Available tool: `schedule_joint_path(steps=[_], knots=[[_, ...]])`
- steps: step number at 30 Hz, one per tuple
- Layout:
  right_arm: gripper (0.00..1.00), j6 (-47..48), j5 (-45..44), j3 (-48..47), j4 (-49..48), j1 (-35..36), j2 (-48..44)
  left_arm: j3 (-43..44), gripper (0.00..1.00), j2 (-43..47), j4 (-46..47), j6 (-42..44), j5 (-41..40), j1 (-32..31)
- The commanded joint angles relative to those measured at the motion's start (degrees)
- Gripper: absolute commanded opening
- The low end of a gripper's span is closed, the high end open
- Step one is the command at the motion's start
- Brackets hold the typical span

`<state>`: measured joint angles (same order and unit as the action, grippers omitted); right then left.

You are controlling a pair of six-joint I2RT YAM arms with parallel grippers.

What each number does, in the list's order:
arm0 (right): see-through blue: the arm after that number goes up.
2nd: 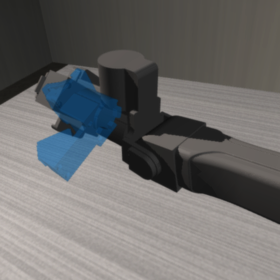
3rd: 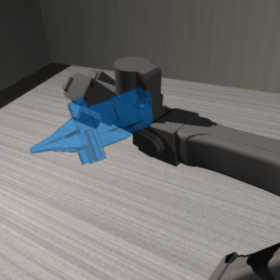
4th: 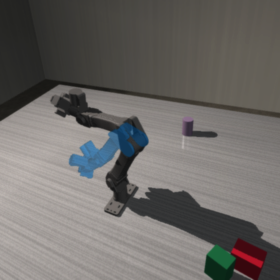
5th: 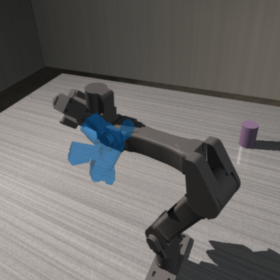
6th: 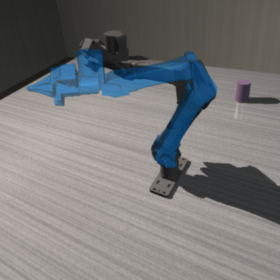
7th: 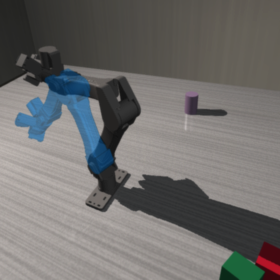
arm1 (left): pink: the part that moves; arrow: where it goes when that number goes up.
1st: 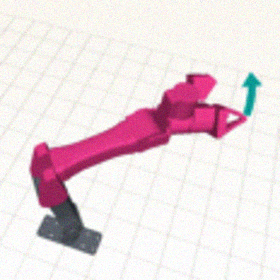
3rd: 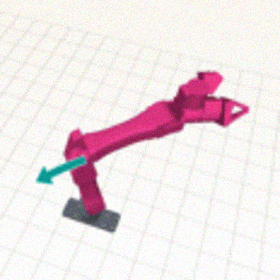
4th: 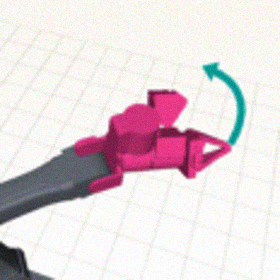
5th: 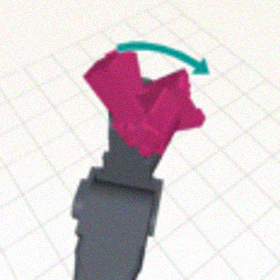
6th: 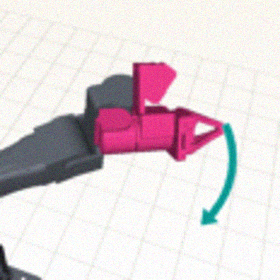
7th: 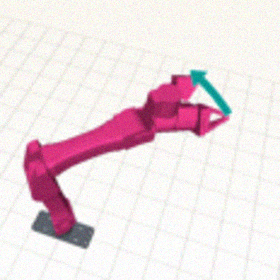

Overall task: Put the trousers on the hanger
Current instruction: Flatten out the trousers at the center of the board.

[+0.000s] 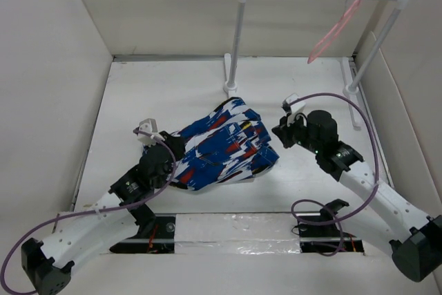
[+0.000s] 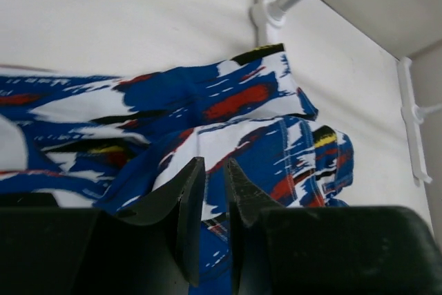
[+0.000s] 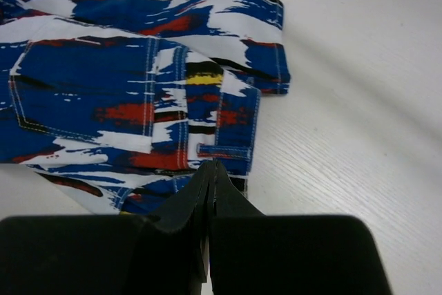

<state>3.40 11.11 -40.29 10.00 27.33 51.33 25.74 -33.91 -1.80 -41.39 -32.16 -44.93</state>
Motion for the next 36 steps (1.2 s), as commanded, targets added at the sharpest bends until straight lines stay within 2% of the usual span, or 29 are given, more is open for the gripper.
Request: schedule_joint_path(steps=[1, 3, 4, 6, 7, 8, 11, 13, 19, 22, 26, 28, 29, 30, 31, 32, 34, 35, 36], knots=[[0.0, 0.56, -3.1, -0.75, -5.43, 4.04, 2.54, 2.39, 0.16, 2.27, -12.06, -9.66, -8.17, 0.01], [0.12, 0.38, -5.48, -0.58, -5.52, 5.54, 5.09, 2.91, 0.21, 2.53, -18.39, -13.19, -7.74, 0.01], [0.32, 0.38, -5.84, -0.4, -5.87, 6.06, 5.88, 2.74, 0.27, 2.53, -21.63, -14.41, -7.22, 0.01], [0.52, -0.75, -7.41, 0.65, -6.74, 6.07, 7.81, 1.87, 0.34, 2.62, -23.76, -17.57, -6.6, 0.01], [0.65, -1.28, -7.86, 1.0, -7.79, 6.07, 8.34, 2.04, 0.43, 2.97, -24.64, -17.76, -5.47, 0.01], [0.7, -1.81, -8.47, 1.62, -8.85, 5.37, 8.69, 2.12, 0.48, 3.15, -25.17, -18.2, -4.93, 0.01], [0.75, -2.78, -5.86, 5.04, -16.21, 2.21, 11.24, 1.42, 0.59, 3.67, -24.92, -18.73, -2.21, 0.01], [0.75, -3.05, -1.3, 4.88, -17.2, -0.68, 14.22, 0.46, 0.59, 3.68, -23.95, -17.86, 1.03, 0.01], [0.79, -2.26, 8.46, 3.82, -20.45, -3.24, 20.73, -2.53, 0.59, 0.25, -20.18, -16.98, 7.55, 0.01], [0.8, -3.22, 9.62, 4.17, -22.21, -3.25, 22.75, -4.03, 0.61, -1.33, -17.45, -16.71, 9.31, 0.01], [0.76, -3.22, 11.91, 2.94, -23.62, -3.78, 26.1, -4.9, 0.61, -2.39, -15.52, -16.53, 9.49, 0.01], [0.61, -5.67, 12.09, 3.46, -25.02, -4.3, 26.54, -4.73, 0.61, -2.65, -14.46, -15.57, 8.88, 0.01], [0.47, -5.94, 11.83, 3.55, -25.81, -4.3, 26.45, -4.73, 0.6, -3.61, -13.41, -15.04, 8.7, 0.01], [0.45, -6.21, 10.96, 3.64, -25.91, -4.3, 26.1, -4.82, 0.6, -4.23, -12.62, -14.08, 8.43, 0.01], [0.26, -6.12, 10.6, 3.64, -25.91, -4.3, 25.75, -4.99, 0.57, -5.1, -10.52, -13.64, 8.52, 0.01], [0.17, -6.3, 9.99, 3.73, -25.47, -4.91, 25.14, -5.26, 0.55, -7.11, -9.2, -13.2, 8.69, 0.01], [0.05, -7.17, 8.67, 5.48, -26.34, -4.92, 21.82, -5.87, 0.51, -9.58, -6.03, -12.32, 9.05, 0.01], [0.0, -7.53, 7.88, 6.18, -26.87, -5.44, 20.4, -6.05, 0.41, -12.47, -2.45, -11.44, 9.4, 0.01], [0.0, -7.79, 7.09, 6.71, -26.79, -5.45, 18.91, -6.05, 0.37, -13.97, -0.15, -10.65, 9.75, 0.54]])
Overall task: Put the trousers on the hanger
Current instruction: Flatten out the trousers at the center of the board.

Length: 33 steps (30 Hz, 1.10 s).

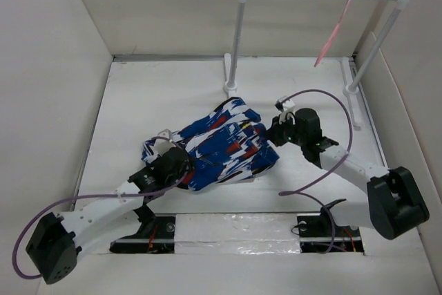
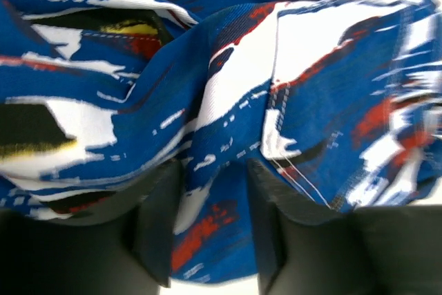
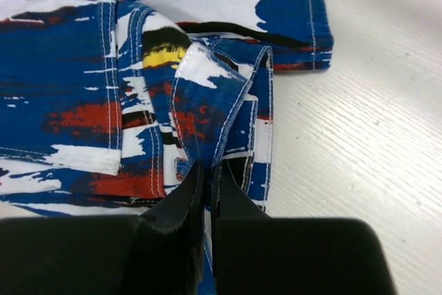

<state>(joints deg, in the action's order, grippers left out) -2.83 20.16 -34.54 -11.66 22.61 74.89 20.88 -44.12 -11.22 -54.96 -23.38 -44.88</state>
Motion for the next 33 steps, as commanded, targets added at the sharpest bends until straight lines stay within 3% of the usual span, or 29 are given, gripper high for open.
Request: schedule_joint_path(steps=[1, 5, 10, 13, 14, 15, 17, 19, 22, 29, 33], knots=[[0.0, -1.91, -4.14, 1.49, -4.6, -1.25, -6.41, -1.02, 0.33, -5.26, 11.03, 3.71, 1.22, 0.5], [0.0, -4.19, -16.53, 3.87, 6.26, -3.35, -21.22, 3.71, 0.14, -17.18, 24.46, 10.2, 3.68, 0.5], [0.0, -8.58, -33.13, 5.98, 21.57, -8.28, -39.26, 17.68, 0.11, -29.87, 31.61, 16.28, 5.63, -4.67], [0.0, -7.63, -36.41, 7.73, 24.49, -9.6, -49.56, 24.44, 0.35, -33.92, 31.44, 19.44, 3.96, -9.34], [0.0, -7.28, -36.77, 7.65, 25.97, -10.21, -50.62, 24.82, 0.52, -34.02, 31.53, 19.54, 3.34, -9.35], [0.0, -6.75, -36.77, 7.39, 26.77, -10.22, -50.98, 24.73, 0.58, -33.76, 31.96, 19.37, 3.86, -9.35], [0.0, -6.22, -36.34, 6.51, 27.83, -10.22, -48.89, 21.84, 0.66, -32.27, 32.67, 17.44, 6.92, -6.63], [0.0, -5.17, -34.23, 6.59, 26.78, -10.22, -45.9, 16.58, 0.67, -28.49, 32.58, 15.68, 7.99, -2.85], [0.0, -4.12, -33.0, 6.25, 25.64, -10.22, -43.44, 8.49, 0.69, -20.24, 30.04, 12.25, 4.41, -0.22], [0.0, -3.15, -31.06, 6.51, 21.94, -10.75, -41.5, -4.62, 0.71, 3.21, 14.95, -0.4, 1.75, 1.38], [0.0, -3.06, -30.71, 6.42, 22.03, -10.75, -40.79, -5.07, 0.71, 8.42, 1.5, -6.9, 0.27, 1.38]])
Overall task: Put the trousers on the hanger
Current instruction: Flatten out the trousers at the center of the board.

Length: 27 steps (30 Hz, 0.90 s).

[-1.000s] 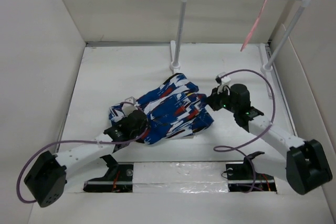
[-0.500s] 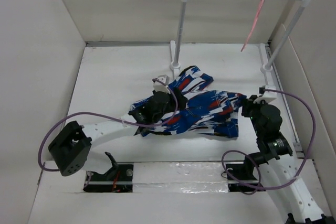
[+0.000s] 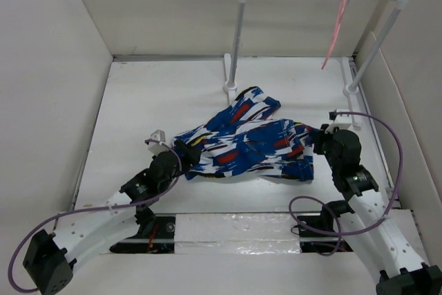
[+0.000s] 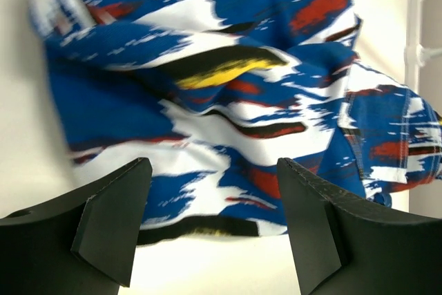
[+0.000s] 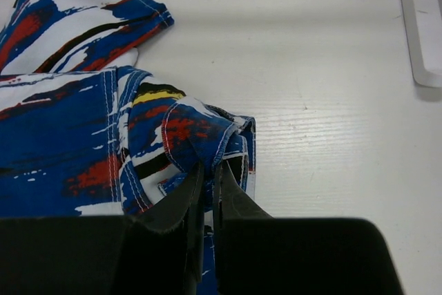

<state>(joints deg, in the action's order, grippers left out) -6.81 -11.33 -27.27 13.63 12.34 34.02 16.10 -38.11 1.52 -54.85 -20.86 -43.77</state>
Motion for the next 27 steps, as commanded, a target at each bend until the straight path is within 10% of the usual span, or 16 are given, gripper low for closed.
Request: schedule_joint_path(steps=[1, 16, 19, 22, 27], knots=[[0.0, 0.75, 0.7, -1.12, -3.17, -0.47, -0.01, -0.19, 0.71, 3.12, -13.62, -9.03, -2.43, 0.26], [0.0, 1.89, 3.77, -3.5, -2.82, -0.47, -0.27, -0.29, 0.71, -12.5, -4.51, -6.67, 1.71, 0.88], [0.0, 2.06, 3.51, -3.5, -2.55, -0.47, -0.45, -0.1, 0.47, -15.24, -1.88, -6.59, -1.37, 0.88], [0.0, 2.5, 3.34, -3.49, -2.64, -0.47, -0.36, 1.11, 0.0, -13.67, 1.91, -3.0, -2.96, 4.12], [0.0, 3.64, 2.54, -7.35, 2.86, -0.47, -1.41, 13.67, 0.0, -3.68, -7.83, 8.07, -10.41, 6.59]])
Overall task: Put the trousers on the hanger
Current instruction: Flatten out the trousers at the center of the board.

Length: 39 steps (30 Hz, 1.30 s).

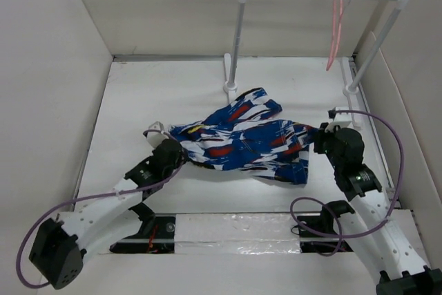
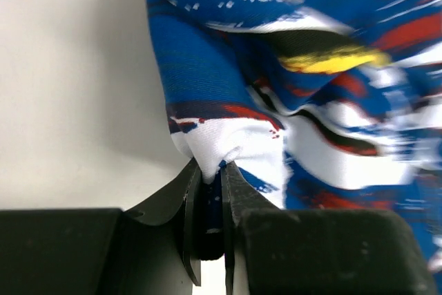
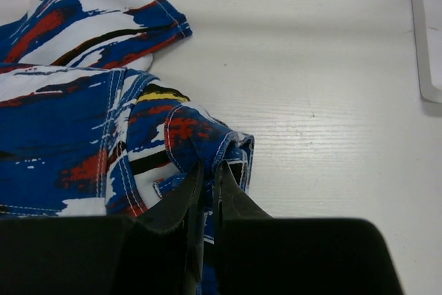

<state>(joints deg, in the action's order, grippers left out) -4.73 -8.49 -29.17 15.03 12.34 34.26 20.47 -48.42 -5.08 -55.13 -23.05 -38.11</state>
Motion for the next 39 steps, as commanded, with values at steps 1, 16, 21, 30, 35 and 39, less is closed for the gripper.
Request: schedule_joint_path(steps=[1, 16, 21, 30, 35, 39], knots=[[0.0, 1.92, -0.21, -6.94, 3.41, -0.47, -2.52, 14.63, 0.0, 7.98, -3.07, 10.46, -9.89, 0.93], [0.0, 5.95, 4.44, -40.43, 33.04, -1.0, -16.69, 53.17, 0.22, 13.1, -38.59, 22.26, -19.76, -1.53], [0.0, 5.88, 4.36, -37.73, 31.74, -1.0, -14.23, 48.71, 0.65, 10.2, -36.6, 23.58, -19.41, -1.53], [0.0, -2.29, -16.8, -19.09, 8.91, -2.05, 1.12, 33.68, 0.55, -13.76, -4.08, 21.04, 2.46, -0.04], [0.0, -5.02, -22.54, -18.56, 3.78, -9.86, 6.78, 26.13, 0.52, -15.04, -4.82, 14.72, -4.07, -6.97], [0.0, -2.48, -14.39, -17.24, -0.96, -17.25, 7.22, 17.34, 0.56, -3.3, -9.33, 9.53, -8.41, -6.98]])
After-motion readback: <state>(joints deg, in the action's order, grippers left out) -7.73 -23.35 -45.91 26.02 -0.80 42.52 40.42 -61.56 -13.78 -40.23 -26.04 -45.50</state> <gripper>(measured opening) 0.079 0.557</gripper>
